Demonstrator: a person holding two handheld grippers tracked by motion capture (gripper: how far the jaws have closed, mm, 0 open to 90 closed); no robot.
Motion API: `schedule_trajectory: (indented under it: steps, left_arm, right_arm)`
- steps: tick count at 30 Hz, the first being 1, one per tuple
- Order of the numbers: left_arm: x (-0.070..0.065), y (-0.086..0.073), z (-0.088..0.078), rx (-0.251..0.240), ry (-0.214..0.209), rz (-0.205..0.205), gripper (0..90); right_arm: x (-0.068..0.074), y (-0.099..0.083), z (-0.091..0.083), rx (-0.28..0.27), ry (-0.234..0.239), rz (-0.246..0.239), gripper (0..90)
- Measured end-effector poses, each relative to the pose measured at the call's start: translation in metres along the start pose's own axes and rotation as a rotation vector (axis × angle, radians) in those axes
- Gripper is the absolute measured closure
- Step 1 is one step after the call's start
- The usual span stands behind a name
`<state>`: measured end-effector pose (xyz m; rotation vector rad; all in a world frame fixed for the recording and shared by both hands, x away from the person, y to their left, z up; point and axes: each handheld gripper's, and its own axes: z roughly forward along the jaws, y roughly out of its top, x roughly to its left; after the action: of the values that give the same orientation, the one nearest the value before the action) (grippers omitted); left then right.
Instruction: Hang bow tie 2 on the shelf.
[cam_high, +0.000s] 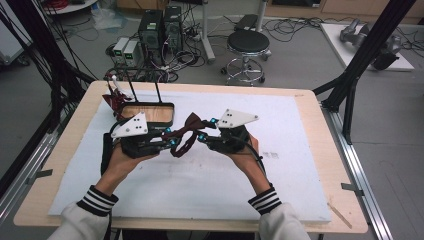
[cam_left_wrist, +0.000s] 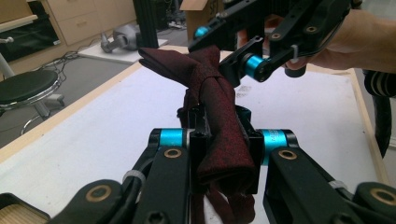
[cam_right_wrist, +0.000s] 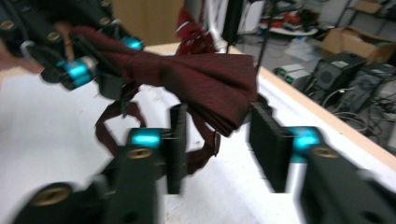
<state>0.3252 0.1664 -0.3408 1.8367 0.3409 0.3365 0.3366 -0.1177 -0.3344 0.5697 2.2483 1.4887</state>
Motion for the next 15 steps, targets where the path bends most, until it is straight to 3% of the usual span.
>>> schedule_trajectory:
  steps: [3, 7, 11, 13, 15]
  left_arm:
    - [0.000, 0.000, -0.001, -0.009, 0.008, 0.001, 78.6]
    - [0.001, 0.000, -0.003, -0.014, 0.017, 0.003, 78.5]
    - [0.003, 0.000, -0.005, -0.025, 0.027, 0.003, 78.5]
    - [0.003, 0.000, -0.006, -0.031, 0.033, 0.001, 78.5]
    - [0.004, 0.000, -0.007, -0.039, 0.036, -0.004, 78.5]
  right_arm:
    - [0.001, 0.001, -0.002, -0.031, -0.100, 0.014, 30.6]
    - [-0.003, -0.001, -0.004, -0.027, -0.106, 0.041, 10.1]
    - [-0.002, -0.002, -0.009, -0.030, -0.120, 0.025, 9.9]
    - [-0.001, -0.003, -0.012, -0.037, -0.130, 0.028, 2.3]
    - [-0.001, -0.004, -0.016, -0.046, -0.149, 0.041, 1.4]
